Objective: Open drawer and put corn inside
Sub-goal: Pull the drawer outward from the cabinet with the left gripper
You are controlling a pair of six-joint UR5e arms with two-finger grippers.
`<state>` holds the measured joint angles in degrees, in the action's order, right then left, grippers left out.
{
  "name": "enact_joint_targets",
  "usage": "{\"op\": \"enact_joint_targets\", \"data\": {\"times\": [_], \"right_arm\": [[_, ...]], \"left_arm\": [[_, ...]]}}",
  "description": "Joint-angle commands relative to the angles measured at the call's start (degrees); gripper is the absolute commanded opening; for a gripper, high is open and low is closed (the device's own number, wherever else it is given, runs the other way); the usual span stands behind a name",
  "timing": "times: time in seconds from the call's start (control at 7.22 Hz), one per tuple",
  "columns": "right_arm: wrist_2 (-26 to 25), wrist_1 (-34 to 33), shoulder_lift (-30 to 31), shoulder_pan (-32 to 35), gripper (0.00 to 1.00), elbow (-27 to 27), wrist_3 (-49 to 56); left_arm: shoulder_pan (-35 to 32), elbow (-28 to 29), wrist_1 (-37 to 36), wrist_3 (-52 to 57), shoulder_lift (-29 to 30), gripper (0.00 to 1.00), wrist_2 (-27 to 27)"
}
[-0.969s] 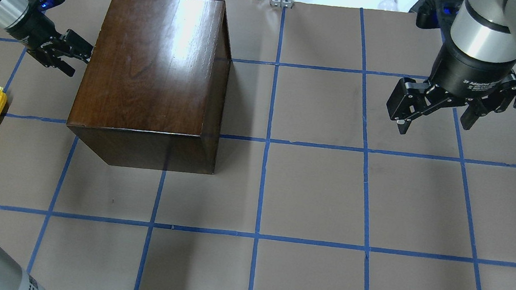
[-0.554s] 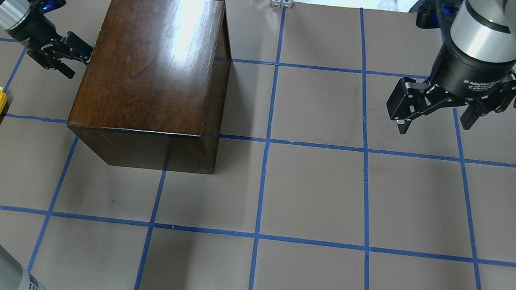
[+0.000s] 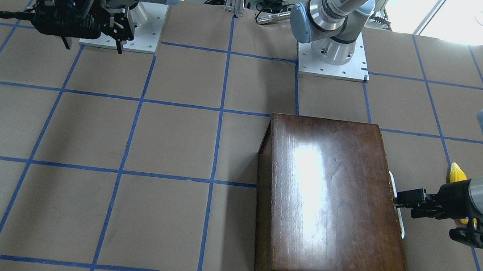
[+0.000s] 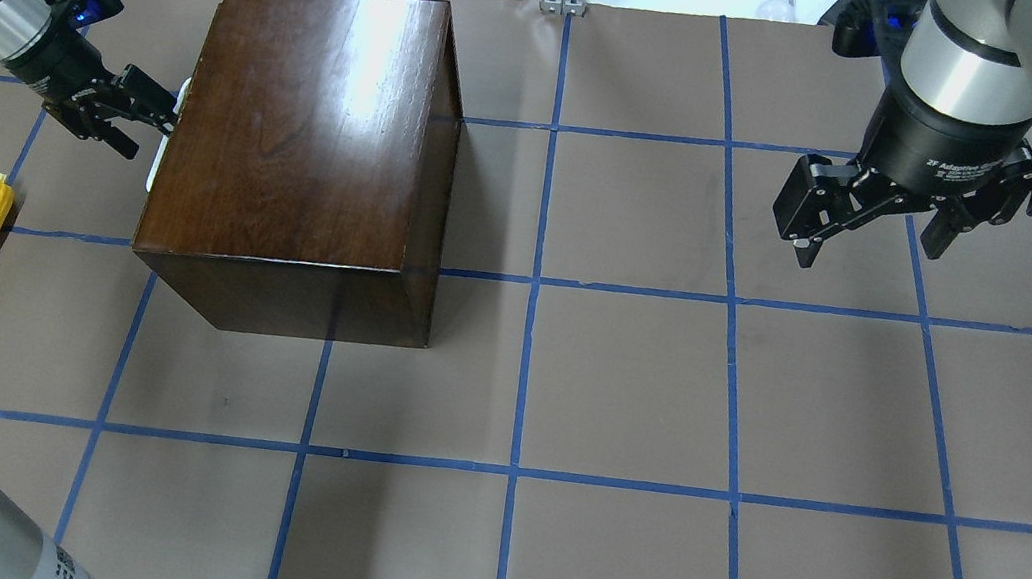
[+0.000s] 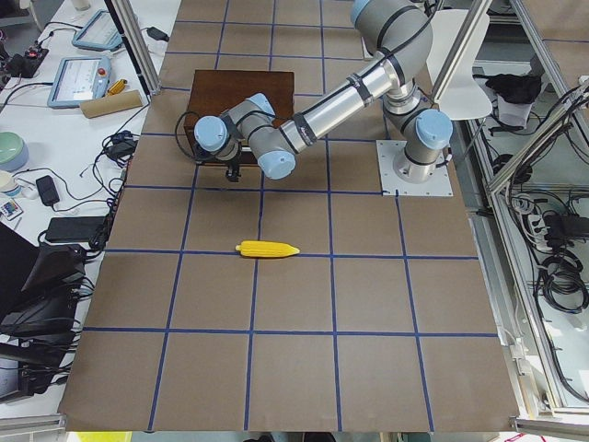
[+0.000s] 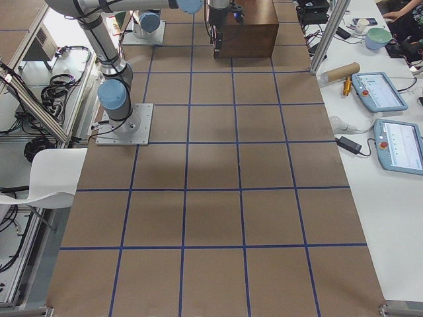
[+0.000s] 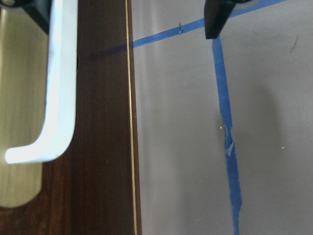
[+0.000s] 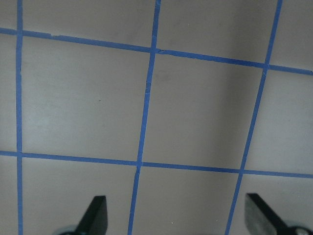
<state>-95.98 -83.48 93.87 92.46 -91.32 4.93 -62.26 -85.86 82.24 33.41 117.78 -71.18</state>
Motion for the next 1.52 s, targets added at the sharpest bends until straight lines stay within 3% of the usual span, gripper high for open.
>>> {"op": "enact_joint_targets", "data": {"times": [0.0,1.38], "right_arm": [[0.0,0.0,0.0,0.0,1.00,0.0,0.0],[0.0,0.1,0.0,0.0,1.00,0.0,0.0]], "left_arm": [[0.1,-0.1,-0.2,0.0,0.1,1.00,-1.0],[6.2,-0.6,-0.4,0.1,-0.1,1.00,-5.1]]}}
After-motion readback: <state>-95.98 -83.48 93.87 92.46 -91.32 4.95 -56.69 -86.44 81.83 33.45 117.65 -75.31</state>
